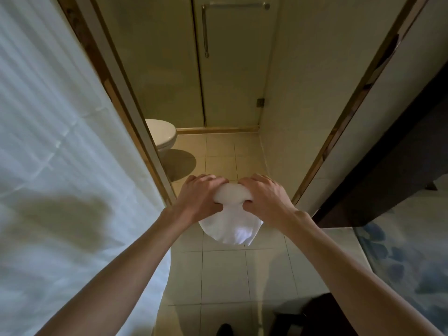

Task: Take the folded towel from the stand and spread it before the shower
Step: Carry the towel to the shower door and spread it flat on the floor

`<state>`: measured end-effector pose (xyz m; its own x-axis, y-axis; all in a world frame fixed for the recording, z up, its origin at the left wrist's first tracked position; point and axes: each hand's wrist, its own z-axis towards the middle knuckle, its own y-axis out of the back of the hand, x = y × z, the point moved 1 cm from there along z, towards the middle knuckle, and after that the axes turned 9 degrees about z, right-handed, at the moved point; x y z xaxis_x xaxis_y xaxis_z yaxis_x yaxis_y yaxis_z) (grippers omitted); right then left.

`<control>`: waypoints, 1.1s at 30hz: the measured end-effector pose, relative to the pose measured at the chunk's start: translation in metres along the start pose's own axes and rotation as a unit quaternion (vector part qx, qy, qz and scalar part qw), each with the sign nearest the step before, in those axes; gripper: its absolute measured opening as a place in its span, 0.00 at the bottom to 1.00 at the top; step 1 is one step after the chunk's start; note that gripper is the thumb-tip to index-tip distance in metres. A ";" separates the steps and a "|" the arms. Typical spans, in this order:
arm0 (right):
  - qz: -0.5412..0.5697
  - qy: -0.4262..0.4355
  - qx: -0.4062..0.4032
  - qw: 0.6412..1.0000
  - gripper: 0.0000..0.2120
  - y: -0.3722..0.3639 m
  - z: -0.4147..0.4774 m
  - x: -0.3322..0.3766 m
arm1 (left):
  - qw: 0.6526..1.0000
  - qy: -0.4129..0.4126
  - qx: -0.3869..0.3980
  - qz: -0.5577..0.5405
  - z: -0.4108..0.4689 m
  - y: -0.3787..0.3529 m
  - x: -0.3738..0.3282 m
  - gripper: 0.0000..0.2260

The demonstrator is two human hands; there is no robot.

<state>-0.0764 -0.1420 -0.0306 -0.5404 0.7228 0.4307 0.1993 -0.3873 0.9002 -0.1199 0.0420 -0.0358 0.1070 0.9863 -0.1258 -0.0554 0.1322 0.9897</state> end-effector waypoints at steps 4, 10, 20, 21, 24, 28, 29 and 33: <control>-0.002 0.003 -0.005 1.000 0.23 -0.002 0.016 -0.001 | 1.000 -0.003 0.004 0.000 0.013 0.001 0.010 0.22; -0.004 0.006 -0.008 1.000 0.23 0.001 0.051 -0.014 | 1.000 0.001 -0.003 0.001 0.046 -0.003 0.022 0.22; 0.008 0.022 0.010 1.000 0.22 0.003 0.138 -0.064 | 0.999 0.032 0.004 -0.008 0.132 -0.014 0.042 0.21; 0.010 0.025 0.010 1.000 0.22 0.004 0.148 -0.069 | 0.999 0.033 0.004 -0.007 0.142 -0.014 0.043 0.21; 0.016 0.031 0.017 0.999 0.22 0.010 0.175 -0.084 | 0.999 0.041 0.005 -0.005 0.171 -0.012 0.048 0.22; 0.017 0.043 0.025 0.999 0.21 0.018 0.211 -0.099 | 0.999 0.052 0.009 -0.003 0.206 -0.010 0.055 0.24; 0.019 0.045 0.026 0.998 0.21 0.020 0.220 -0.102 | 0.998 0.055 0.009 -0.001 0.215 -0.010 0.058 0.24; 0.017 0.047 0.031 0.998 0.21 0.022 0.255 -0.111 | 0.998 0.062 0.009 0.009 0.246 -0.011 0.073 0.25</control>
<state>0.1964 -0.0849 -0.0425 -0.6055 0.6521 0.4563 0.2678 -0.3729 0.8884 0.1325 0.0886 -0.0391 -0.0175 0.9933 -0.1145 -0.0380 0.1137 0.9928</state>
